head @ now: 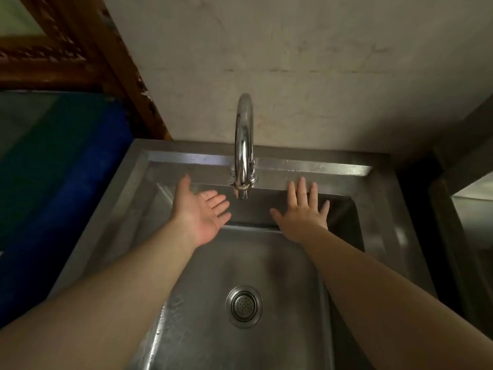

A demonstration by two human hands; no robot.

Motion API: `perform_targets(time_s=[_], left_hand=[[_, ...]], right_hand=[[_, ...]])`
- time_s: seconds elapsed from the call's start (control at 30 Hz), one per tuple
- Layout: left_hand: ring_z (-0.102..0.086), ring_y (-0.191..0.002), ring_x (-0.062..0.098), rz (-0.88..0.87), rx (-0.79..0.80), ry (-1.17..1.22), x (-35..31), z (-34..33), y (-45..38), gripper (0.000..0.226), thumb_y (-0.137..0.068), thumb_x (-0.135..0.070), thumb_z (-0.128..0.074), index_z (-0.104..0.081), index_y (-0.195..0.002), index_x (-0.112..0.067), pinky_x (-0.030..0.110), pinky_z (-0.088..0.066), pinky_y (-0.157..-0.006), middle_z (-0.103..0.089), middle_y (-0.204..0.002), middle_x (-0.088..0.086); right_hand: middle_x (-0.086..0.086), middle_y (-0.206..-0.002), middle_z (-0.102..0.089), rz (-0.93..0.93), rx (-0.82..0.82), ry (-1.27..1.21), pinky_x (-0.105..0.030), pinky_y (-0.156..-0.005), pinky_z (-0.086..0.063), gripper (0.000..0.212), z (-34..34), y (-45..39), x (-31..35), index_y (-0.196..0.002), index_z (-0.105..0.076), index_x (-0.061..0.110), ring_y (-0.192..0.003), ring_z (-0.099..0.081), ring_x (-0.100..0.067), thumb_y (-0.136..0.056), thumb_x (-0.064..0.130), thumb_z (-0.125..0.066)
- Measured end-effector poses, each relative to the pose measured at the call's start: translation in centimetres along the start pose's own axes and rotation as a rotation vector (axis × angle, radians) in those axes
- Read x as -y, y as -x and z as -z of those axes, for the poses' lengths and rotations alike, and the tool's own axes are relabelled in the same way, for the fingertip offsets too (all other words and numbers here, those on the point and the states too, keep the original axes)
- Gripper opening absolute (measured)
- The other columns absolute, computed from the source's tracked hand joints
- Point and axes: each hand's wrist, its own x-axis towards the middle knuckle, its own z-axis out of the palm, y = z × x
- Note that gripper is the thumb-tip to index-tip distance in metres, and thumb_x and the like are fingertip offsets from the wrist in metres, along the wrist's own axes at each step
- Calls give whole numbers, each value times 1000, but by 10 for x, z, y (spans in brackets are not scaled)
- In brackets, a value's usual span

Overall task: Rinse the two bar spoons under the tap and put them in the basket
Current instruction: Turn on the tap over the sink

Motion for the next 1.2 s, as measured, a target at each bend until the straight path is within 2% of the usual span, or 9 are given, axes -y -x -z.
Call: perform_targets(time_s=[0.13,0.27,0.53,1.2], left_hand=[[-25,-143,39,3,113,187,-3,1,-6,98,-86,-70,-30,-23,-146,7,53,-15,-117,-30,-153,27],[-26,-142,42,-32,195,275,-6,-4,-6,100,-85,-69,-34,-24,-145,10,52,-18,-118,-28,-153,30],[-23,-142,46,-35,213,350,-13,-12,3,100,-87,-68,-33,-19,-143,13,52,-18,-118,-22,-153,35],[-21,-141,50,-61,239,379,-26,-24,7,98,-90,-66,-31,-17,-143,16,54,-17,-118,-20,-151,38]], right_hand=[[1,-157,39,4,-28,53,-62,-118,3,90,-7,-2,-1,-150,27,31,-144,35,-29,-89,73,-25],[-1,-157,41,12,4,63,-62,-119,0,93,-5,-2,0,-149,29,30,-143,36,-31,-90,72,-29],[-1,-156,42,14,49,49,-62,-120,-2,96,2,0,1,-149,29,29,-144,35,-31,-90,70,-34],[-2,-158,39,36,53,30,-59,-121,-3,94,5,4,0,-151,27,28,-144,34,-32,-93,63,-39]])
